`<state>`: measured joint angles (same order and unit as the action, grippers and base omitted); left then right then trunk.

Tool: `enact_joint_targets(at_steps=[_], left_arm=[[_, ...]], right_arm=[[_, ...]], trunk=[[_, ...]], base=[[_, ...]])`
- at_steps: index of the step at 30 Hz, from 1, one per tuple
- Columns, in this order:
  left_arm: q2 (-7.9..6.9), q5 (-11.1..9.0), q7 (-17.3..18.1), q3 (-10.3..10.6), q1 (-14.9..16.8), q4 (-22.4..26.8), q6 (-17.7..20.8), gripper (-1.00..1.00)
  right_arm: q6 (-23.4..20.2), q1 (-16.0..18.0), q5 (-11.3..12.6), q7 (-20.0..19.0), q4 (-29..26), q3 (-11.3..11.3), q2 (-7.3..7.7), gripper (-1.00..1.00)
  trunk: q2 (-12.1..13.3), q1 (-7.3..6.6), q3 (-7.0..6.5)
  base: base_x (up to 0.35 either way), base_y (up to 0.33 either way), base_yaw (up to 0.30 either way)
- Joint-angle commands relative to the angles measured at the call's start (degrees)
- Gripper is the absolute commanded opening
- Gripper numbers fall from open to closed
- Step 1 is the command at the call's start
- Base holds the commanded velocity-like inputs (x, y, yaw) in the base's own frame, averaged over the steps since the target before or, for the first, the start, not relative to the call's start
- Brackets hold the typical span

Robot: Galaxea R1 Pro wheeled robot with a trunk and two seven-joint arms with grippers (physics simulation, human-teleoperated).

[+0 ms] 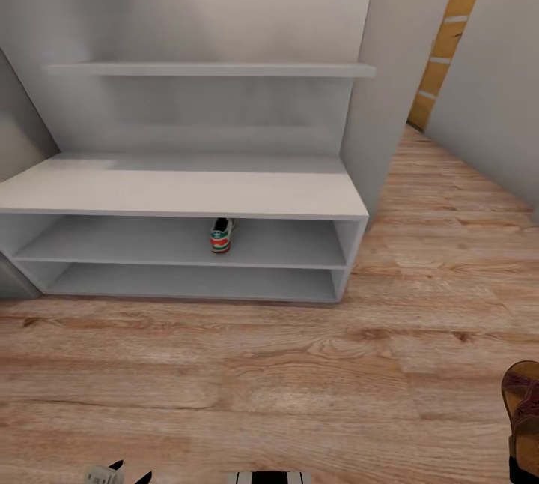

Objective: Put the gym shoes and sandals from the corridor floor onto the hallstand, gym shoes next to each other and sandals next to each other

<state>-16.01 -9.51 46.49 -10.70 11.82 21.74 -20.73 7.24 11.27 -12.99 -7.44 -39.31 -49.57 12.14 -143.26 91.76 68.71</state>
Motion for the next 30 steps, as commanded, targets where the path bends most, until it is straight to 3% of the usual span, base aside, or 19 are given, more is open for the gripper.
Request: enact_joint_targets(at_steps=[1, 19, 30], left_arm=[[0.01, -0.26, 0.36, -0.11, 0.05, -0.12, -0.01, 1.0], [0.01, -0.25, 0.36, -0.11, 0.05, -0.13, -0.01, 1.0], [0.01, -0.28, 0.36, -0.11, 0.05, -0.16, -0.01, 1.0]], right_arm=[[0.16, 0.07, -0.37, -0.38, 0.02, -0.42, -0.03, -1.0], [0.14, 0.07, -0.37, -0.38, 0.25, -0.39, -0.09, -1.0], [0.14, 0.07, -0.37, -0.35, 0.34, -0.36, -0.1, -1.0]], trunk=[[-0.02, -0.01, 0.04], [-0.02, -0.01, 0.04], [-0.02, -0.01, 0.04]], base=[[0.0, 0.302, 0.0], [-0.01, 0.305, 0.0], [-0.161, 0.281, 0.0]])
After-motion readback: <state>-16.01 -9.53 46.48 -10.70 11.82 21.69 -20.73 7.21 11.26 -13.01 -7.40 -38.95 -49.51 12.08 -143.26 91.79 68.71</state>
